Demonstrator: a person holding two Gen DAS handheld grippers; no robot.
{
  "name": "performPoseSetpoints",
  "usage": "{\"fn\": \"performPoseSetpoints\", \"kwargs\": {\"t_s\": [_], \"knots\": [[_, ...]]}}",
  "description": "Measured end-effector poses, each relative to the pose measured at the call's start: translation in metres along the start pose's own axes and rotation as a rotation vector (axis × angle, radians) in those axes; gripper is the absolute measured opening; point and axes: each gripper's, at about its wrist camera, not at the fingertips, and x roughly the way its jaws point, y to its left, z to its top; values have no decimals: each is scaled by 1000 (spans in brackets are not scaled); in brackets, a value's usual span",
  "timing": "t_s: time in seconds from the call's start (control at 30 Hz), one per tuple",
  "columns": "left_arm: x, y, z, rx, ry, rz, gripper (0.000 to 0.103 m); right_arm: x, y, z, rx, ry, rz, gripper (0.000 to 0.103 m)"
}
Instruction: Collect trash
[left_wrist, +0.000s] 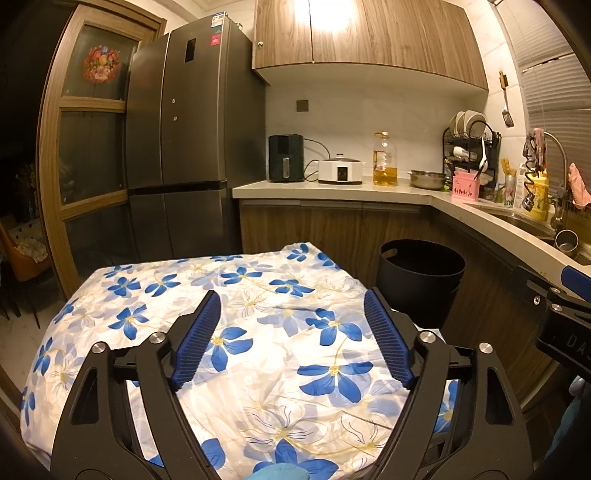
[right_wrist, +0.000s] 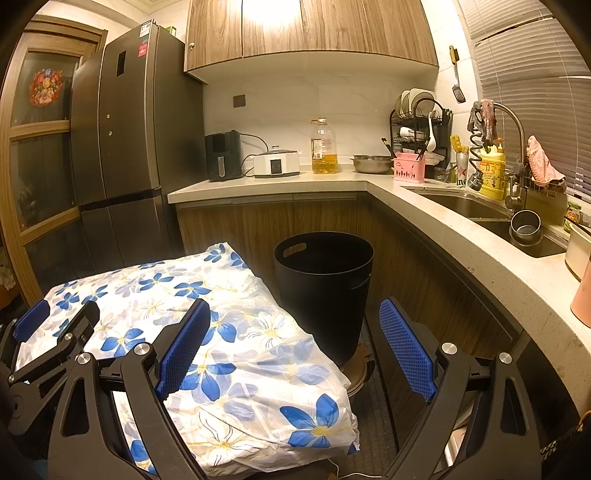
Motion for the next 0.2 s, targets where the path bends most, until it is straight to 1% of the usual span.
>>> {"fn": "performPoseSetpoints", "kwargs": {"t_s": [0.2], "knots": [[-1,4,1,-34,1,-7,81,1,0,1,6,2,2,90]]}}
